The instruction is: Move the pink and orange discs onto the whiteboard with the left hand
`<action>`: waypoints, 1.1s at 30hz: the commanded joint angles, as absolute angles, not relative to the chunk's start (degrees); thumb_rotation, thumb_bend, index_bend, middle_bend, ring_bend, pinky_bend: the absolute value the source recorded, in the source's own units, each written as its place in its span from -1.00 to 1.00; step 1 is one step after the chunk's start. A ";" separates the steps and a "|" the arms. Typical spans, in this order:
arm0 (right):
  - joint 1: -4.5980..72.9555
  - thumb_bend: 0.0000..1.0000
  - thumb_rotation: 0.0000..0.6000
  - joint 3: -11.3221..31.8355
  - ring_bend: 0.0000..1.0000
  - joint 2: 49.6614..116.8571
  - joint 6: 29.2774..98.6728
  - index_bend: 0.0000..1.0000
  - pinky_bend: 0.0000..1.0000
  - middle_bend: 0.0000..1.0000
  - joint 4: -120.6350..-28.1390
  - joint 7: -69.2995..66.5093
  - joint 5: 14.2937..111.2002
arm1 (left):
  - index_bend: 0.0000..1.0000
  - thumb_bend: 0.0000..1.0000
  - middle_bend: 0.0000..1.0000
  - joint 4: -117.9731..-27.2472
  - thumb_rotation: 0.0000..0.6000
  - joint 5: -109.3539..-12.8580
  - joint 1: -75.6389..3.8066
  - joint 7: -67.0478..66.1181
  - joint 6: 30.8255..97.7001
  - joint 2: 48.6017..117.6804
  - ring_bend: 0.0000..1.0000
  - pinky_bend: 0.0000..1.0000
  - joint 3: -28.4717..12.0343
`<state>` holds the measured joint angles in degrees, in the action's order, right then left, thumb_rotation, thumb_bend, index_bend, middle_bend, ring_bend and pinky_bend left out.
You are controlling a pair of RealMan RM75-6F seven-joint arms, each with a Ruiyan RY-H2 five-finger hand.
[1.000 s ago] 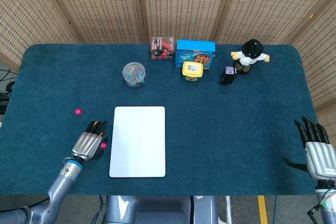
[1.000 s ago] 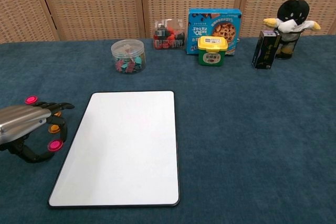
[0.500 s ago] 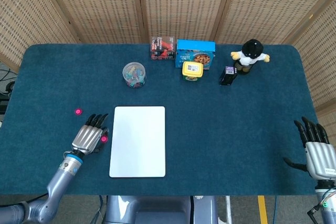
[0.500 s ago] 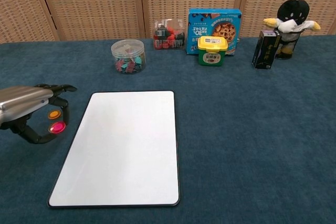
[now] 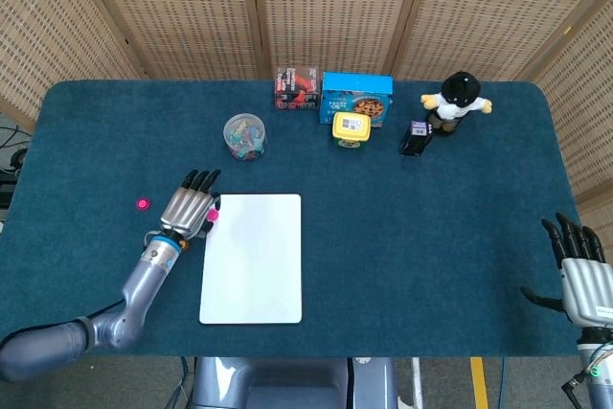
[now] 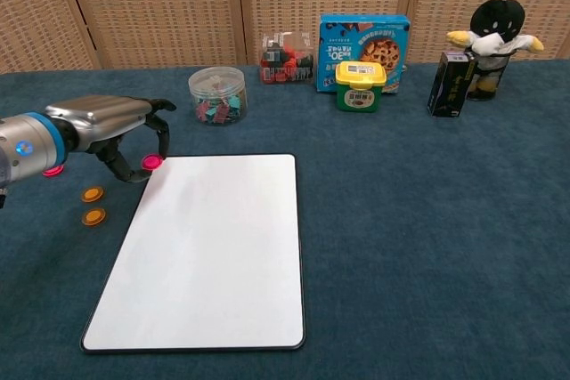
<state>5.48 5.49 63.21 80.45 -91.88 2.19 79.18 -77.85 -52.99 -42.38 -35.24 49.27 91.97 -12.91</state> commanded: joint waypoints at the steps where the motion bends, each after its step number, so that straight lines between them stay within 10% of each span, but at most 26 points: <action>1: 5.45 -1.00 1.00 5.50 -1.00 63.11 80.35 -1.00 -1.00 -1.00 -91.89 2.04 79.06 | -0.12 -0.30 -1.00 -75.42 1.00 -51.25 -44.24 -34.90 47.39 93.80 -1.00 -1.00 -13.03; 9: 5.22 -1.00 1.00 5.38 -1.00 62.86 80.46 -1.00 -1.00 -1.00 -91.80 1.69 79.04 | -0.62 -0.38 -1.00 -76.09 1.00 -52.18 -43.39 -30.66 48.26 91.92 -1.00 -1.00 -11.42; 33: 4.94 -1.00 1.00 5.24 -1.00 63.14 81.23 -1.00 -1.00 -1.00 -91.87 2.36 79.65 | -0.30 -0.20 -1.00 -70.81 1.00 -62.33 -36.05 -12.75 48.45 87.52 -1.00 -1.00 -5.25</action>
